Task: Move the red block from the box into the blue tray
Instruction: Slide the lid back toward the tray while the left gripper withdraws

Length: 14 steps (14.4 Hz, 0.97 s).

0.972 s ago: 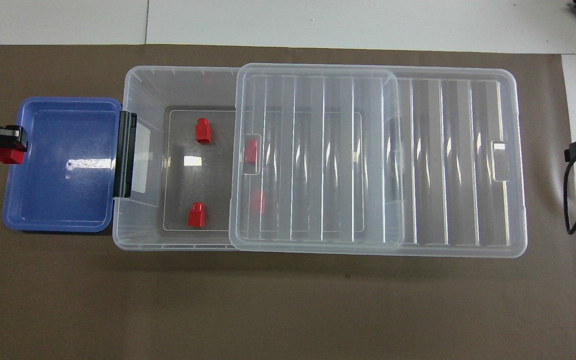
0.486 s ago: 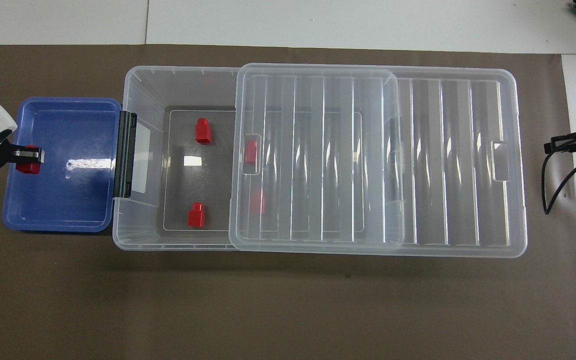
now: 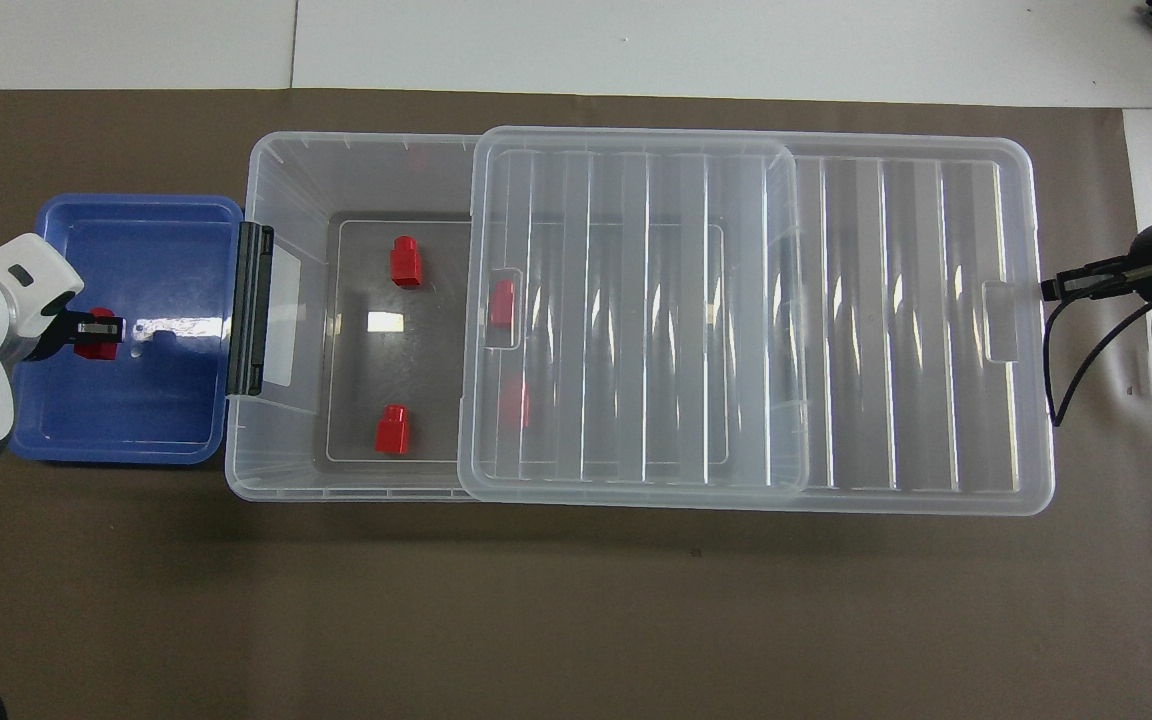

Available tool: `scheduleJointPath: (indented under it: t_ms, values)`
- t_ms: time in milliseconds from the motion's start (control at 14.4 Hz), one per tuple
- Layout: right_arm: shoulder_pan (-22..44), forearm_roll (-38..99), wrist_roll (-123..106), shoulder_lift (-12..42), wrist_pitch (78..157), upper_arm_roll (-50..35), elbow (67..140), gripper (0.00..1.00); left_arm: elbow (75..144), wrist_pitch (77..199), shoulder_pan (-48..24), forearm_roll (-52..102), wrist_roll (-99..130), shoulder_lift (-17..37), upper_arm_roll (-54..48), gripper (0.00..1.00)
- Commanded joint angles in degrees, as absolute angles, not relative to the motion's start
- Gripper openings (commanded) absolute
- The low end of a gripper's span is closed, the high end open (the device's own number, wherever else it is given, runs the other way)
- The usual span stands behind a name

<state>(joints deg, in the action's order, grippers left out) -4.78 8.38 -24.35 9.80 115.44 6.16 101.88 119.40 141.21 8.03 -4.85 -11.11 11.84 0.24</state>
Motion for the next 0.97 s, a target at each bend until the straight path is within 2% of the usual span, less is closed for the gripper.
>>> scheduleJointPath:
  t_ms: [0,903]
  values:
    - [-3.8,10.2,-25.9,10.3,117.9,5.9,103.4,0.0,120.1,144.5,7.8,-3.9,-10.2,13.9,-0.2,0.0]
    - [5.0,11.4,-15.6,10.5,119.0,5.9,103.0,0.0,122.8,148.9,7.6,-3.5,-7.0,14.7,-0.2,0.0]
